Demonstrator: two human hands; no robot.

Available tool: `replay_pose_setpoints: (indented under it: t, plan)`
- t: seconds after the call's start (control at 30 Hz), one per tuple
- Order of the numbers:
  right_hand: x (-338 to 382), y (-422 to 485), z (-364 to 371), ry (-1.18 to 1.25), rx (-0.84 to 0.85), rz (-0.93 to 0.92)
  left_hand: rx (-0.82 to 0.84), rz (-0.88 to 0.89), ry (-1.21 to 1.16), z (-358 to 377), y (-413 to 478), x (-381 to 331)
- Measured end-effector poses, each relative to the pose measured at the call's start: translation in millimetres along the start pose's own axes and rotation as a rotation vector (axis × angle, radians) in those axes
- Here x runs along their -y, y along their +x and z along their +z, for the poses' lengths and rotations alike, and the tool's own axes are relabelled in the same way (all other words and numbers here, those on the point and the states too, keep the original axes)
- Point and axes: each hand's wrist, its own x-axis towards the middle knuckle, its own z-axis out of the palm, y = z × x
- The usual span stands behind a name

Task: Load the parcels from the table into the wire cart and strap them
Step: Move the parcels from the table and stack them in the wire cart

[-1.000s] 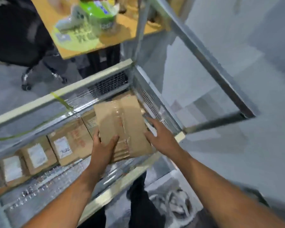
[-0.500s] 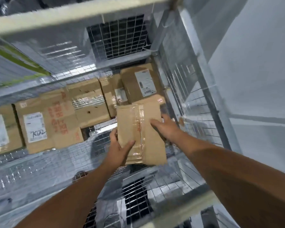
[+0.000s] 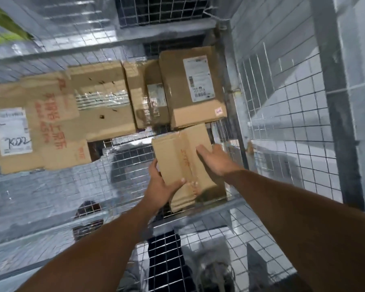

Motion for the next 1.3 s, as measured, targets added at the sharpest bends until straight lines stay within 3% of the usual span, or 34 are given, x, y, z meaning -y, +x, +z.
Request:
replay_pose_setpoints:
  t: [0.13,0.23,0.33,0.47,0.83,1.07,1.2,1.3]
  plan:
    - [1,14,10,0.023,-0.198,-0.078,-0.010,0.046,0.011,9,29,-3]
    - [-12,18,16,-0.275,-0.270,-0.257,0.025,0.066,-0.013,9,44,0]
    - [-28,28,16,-0.509,-0.246,-0.324,0.020,0.099,-0.009,11,50,7]
    - [-44,51,19,-0.557,-0.174,-0.363,-0.100,0.175,0.017,24,50,19]
    - [-65,81,2,-0.280,-0.104,-0.535,-0.273,0.103,-0.139,42,43,28]
    - [-49,68,-10,-0.086,-0.144,-0.485,-0.162,-0.041,-0.261,41,35,29]
    - [-49,63,-15,-0.130,-0.217,-0.487,-0.084,0.028,-0.092,54,45,20]
    - [-57,65,-14,-0.372,-0.267,-0.412,-0.074,0.075,0.036,64,62,11]
